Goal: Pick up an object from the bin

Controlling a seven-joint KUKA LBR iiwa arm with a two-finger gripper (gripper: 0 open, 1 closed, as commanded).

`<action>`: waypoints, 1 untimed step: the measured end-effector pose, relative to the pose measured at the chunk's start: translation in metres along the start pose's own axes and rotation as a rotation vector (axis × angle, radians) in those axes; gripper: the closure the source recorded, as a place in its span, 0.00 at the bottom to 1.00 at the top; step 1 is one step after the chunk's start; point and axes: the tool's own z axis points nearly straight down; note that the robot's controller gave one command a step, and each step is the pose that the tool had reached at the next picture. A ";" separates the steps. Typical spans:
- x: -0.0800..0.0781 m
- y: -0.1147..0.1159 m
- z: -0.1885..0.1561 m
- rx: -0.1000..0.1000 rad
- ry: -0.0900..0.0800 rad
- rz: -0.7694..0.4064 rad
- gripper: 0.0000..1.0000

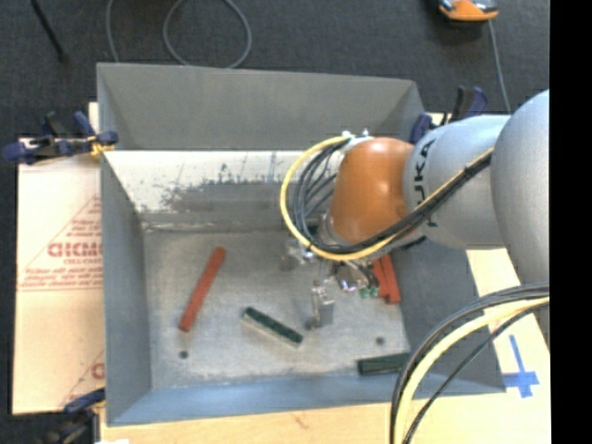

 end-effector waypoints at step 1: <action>0.008 0.091 -0.008 -0.008 0.003 -0.118 0.00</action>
Offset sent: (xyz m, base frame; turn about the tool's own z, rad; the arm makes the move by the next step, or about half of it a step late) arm -0.0268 0.0834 0.0066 -0.1093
